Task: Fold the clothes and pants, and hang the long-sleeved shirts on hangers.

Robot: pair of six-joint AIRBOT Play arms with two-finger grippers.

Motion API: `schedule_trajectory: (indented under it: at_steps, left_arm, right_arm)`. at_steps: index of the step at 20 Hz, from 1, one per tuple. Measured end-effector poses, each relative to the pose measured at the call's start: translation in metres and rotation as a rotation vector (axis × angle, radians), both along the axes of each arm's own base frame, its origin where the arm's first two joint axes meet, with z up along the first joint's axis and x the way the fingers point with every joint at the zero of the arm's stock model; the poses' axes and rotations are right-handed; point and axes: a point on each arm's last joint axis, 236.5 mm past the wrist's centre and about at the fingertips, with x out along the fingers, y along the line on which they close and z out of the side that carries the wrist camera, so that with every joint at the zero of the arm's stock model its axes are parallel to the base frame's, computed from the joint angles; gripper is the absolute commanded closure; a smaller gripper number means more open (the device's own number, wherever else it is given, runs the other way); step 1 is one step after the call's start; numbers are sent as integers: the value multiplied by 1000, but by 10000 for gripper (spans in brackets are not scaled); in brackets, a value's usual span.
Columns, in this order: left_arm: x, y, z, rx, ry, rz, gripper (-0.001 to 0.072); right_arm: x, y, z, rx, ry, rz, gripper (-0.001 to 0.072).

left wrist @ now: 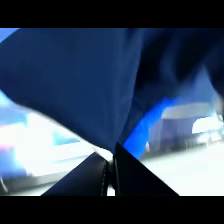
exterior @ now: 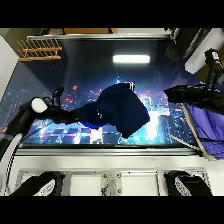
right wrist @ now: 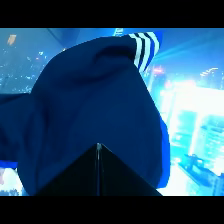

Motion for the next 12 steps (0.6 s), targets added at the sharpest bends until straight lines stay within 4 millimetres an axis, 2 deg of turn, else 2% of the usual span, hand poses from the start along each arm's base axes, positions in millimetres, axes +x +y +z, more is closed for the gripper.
schedule_trajectory:
  at_steps: [3,4,5,6,7,10,12]
  left_arm:
    - [-52,-16,24,-13,-69,-83,700]
    - [-65,-19,26,-20,-80,-92,700]
    - [-77,-21,26,-26,-88,-97,700]
    - [-86,-22,25,-31,-89,-95,700]
    - [-94,-22,22,-34,-86,-96,700]
    - [-109,-21,13,-37,-73,-89,701]
    - [-113,-21,11,-40,-68,-86,700]
  right_arm:
    - [5,-11,-15,-18,53,-52,682]
    - [8,-21,-27,-33,96,-90,648]
    - [10,-32,-42,-50,154,-135,404]
    - [11,-42,-60,-63,217,-168,71]
    - [11,-51,-82,-74,293,-195,0]
    - [8,-63,-152,-86,522,-235,1]
    - [5,-60,-196,-68,657,-235,1]
